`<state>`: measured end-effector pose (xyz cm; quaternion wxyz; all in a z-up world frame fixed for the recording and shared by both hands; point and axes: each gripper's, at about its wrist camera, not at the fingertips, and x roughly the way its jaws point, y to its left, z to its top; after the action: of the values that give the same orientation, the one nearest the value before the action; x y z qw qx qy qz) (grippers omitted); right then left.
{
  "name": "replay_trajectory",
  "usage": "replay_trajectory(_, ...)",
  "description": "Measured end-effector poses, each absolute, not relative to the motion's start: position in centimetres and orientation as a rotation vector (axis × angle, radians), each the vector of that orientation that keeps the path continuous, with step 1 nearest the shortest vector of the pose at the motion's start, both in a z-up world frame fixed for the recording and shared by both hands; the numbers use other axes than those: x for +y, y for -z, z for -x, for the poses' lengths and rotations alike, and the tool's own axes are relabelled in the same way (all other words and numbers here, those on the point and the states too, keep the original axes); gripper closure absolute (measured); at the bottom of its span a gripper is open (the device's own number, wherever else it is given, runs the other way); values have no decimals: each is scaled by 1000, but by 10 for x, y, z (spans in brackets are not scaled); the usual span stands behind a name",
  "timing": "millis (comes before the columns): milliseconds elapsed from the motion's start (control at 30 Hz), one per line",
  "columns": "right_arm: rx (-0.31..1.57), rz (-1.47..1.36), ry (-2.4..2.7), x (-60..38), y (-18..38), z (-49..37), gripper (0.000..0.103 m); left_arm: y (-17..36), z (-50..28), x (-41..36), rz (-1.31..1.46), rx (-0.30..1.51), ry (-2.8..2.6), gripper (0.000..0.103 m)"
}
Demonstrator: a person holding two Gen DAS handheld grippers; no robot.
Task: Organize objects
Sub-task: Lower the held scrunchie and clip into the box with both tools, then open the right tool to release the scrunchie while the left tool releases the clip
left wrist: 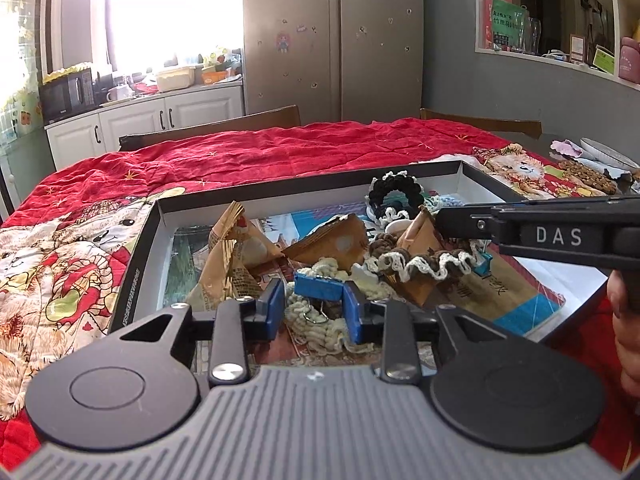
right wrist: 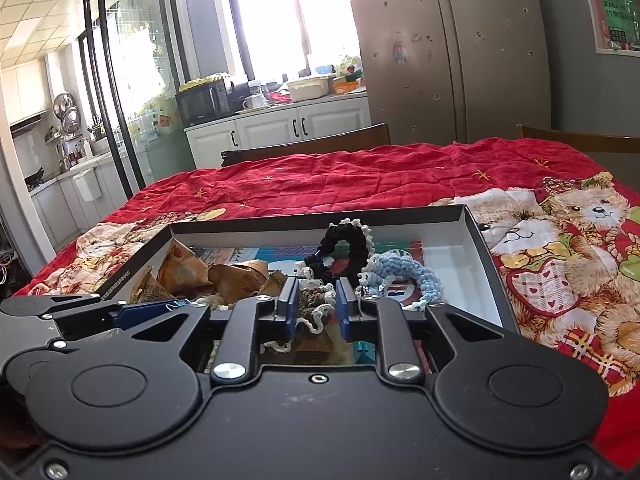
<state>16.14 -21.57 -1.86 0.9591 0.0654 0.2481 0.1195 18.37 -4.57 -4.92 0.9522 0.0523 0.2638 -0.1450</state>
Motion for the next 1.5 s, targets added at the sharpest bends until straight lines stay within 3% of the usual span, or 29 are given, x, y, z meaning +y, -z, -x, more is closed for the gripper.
replay_trajectory(200,491,-130,-236,-217,18,-161,69,48,-182,-46,-107,528,297,46)
replay_trajectory(1000,450,-111,-225,-218,7,-148,66,35,-163,-44,-86,489,268,27)
replay_trajectory(1500,441,-75,-188,-219,-3,-130,58,25,-145,-32,-56,477,230,17)
